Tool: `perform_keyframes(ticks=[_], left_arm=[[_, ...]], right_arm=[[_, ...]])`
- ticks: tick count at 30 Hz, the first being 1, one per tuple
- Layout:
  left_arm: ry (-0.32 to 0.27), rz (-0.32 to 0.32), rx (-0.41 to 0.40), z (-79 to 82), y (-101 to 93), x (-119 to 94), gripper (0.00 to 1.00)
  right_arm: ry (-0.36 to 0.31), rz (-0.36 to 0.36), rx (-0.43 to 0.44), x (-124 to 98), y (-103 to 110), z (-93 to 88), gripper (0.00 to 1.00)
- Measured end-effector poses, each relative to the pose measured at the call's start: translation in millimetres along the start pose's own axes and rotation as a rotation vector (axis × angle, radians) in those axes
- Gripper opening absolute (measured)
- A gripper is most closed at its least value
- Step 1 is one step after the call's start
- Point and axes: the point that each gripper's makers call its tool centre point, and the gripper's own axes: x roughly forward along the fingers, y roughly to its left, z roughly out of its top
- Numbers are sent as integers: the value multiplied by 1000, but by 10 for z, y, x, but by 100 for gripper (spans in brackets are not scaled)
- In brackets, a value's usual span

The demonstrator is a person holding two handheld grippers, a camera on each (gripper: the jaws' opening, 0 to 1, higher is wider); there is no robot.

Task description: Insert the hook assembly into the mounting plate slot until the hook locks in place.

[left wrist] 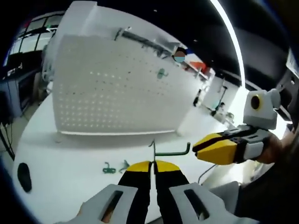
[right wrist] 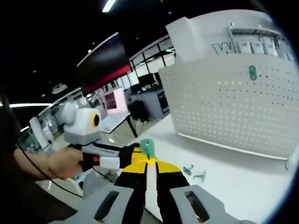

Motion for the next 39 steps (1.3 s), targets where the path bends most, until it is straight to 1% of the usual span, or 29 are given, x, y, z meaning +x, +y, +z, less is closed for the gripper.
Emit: perform_keyframes(ticks=[2, 4, 5, 6, 9, 12, 16, 20, 22, 23, 25, 28, 30, 31, 33, 34, 35, 37, 38, 39], left_arm=[[2, -5, 8, -9, -21, 14, 2], [4, -12, 11, -19, -46, 28, 2], [4, -15, 14, -20, -61, 32, 2], [3, -19, 20, -17, -72, 32, 2], [-6, -40, 67, 2, -136, 15, 2], [-2, -44, 104, 2, -175, 6, 2], [-15, -51, 104, 37, -209, 1, 2], [-27, -50, 129, 80, -245, -8, 2], [-26, -46, 143, 82, -245, -4, 2], [-26, -43, 146, 84, -239, -1, 2], [-29, -45, 139, 94, -240, -1, 2], [-29, -43, 142, 98, -244, -3, 2], [-25, -46, 143, 85, -239, 5, 2], [-25, -48, 142, 82, -238, 8, 2], [-40, -82, 111, 73, -256, 24, 3], [-68, -87, 82, 104, -253, 20, 3], [-68, -90, 72, 95, -250, 16, 4], [-71, -89, 71, 81, -246, 22, 4], [-73, -86, 73, 80, -247, 27, 5], [-68, -83, 89, 66, -250, 35, 5]], right_arm=[[4, -4, 2, 36, -16, -23, 5], [9, -5, 33, 56, -32, -52, 5], [5, 0, 71, 62, -24, -56, 5], [-5, 2, 85, 63, -19, -39, 5], [-22, 1, 99, 70, -8, -4, 5], [-33, 9, 131, 85, 14, 14, 5], [-41, 8, 131, 111, 41, 29, 5], [-67, 5, 131, 115, 37, 81, 4], [-72, 3, 139, 121, 22, 79, 3], [-72, 3, 159, 122, 12, 76, 3], [-76, 7, 178, 120, 6, 83, 2], [-78, 8, 180, 123, 10, 85, 2], [-80, -8, 141, 125, -3, 75, 1], [-80, -7, 136, 125, -2, 75, 1], [-76, -19, 170, 111, -24, 63, 0], [-96, -20, 223, 107, -33, 85, 0], [-85, -18, 238, 105, -44, 73, 0], [-72, -20, 208, 112, -58, 70, 0], [-64, -25, 180, 122, -59, 65, 0], [-62, -32, 164, 121, -64, 66, 0]])
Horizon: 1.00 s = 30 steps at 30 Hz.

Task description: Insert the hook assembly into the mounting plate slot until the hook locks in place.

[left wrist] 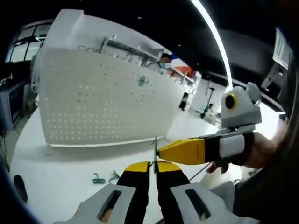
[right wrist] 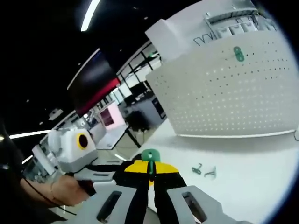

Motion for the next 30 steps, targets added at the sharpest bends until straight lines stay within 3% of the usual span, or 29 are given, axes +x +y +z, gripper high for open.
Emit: perform_keyframes(ticks=[3, 10, 16, 19, 25, 30], left_arm=[[7, -11, 28, -16, -13, 9, 13], [2, -23, 6, -52, -21, 2, 51], [9, -57, -21, -99, -112, -2, 75], [14, -69, -23, -115, -155, -7, 80], [-28, -71, -35, -40, -212, -23, 92], [-37, -70, -49, -12, -213, -53, 95]], right_arm=[[-22, -13, -24, -15, -26, 56, 0], [-17, -38, -43, -31, -146, 59, 0], [-23, -51, -58, -78, -222, 75, 0], [-12, -61, -68, -93, -278, 51, 0], [4, -77, -86, -126, -361, 22, 0], [13, -85, -108, -150, -411, 8, 0]])
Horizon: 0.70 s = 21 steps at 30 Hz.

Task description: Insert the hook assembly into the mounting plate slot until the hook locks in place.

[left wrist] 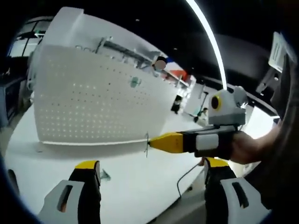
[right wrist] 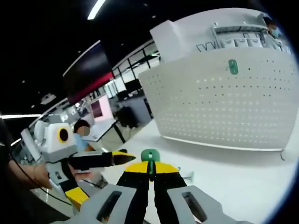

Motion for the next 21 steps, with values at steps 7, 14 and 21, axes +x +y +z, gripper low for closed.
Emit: perform_keyframes(ticks=[7, 14, 21], left_arm=[[-44, 6, 11, 125, -52, -35, 100], [-65, 47, 85, 244, -29, -77, 100], [-87, 73, 127, 391, -24, -142, 100]], right_arm=[[-1, -26, -19, -10, -118, 0, 0], [-29, -74, -57, 12, -287, 107, 0], [-124, -172, -76, 50, -578, 341, 0]])
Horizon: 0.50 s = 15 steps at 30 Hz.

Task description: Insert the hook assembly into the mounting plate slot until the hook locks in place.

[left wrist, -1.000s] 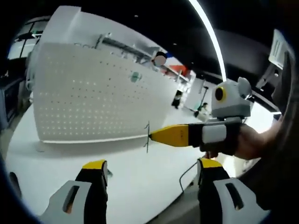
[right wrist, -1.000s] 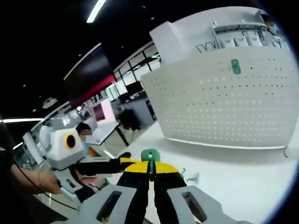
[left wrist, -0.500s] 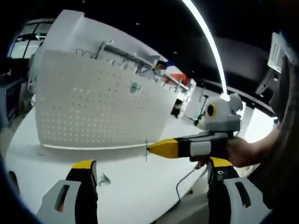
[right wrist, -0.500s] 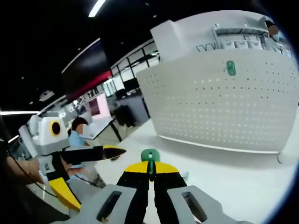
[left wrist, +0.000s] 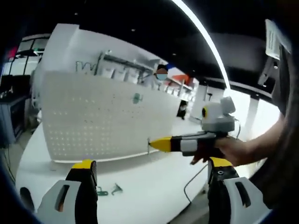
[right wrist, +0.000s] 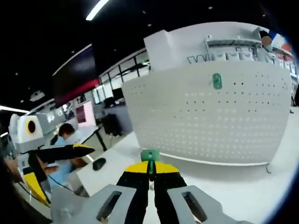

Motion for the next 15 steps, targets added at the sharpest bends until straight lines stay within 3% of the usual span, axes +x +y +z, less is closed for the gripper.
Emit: perform_keyframes(ticks=[5, 7, 8, 9, 15], left_arm=[[-8, 23, 23, 72, 67, -26, 100], [-4, 26, 18, 66, 108, -32, 100], [0, 29, 15, 62, 127, -35, 100], [0, 39, 18, 69, 173, -45, 100], [-10, 68, 16, 120, 318, -60, 100]], right_arm=[[-57, -70, -31, 83, -212, 184, 0], [-123, -108, 16, 94, -319, 323, 0], [-119, -111, 3, 94, -333, 327, 0], [-152, -146, -72, 109, -413, 461, 0], [-193, -199, -109, 199, -639, 673, 0]])
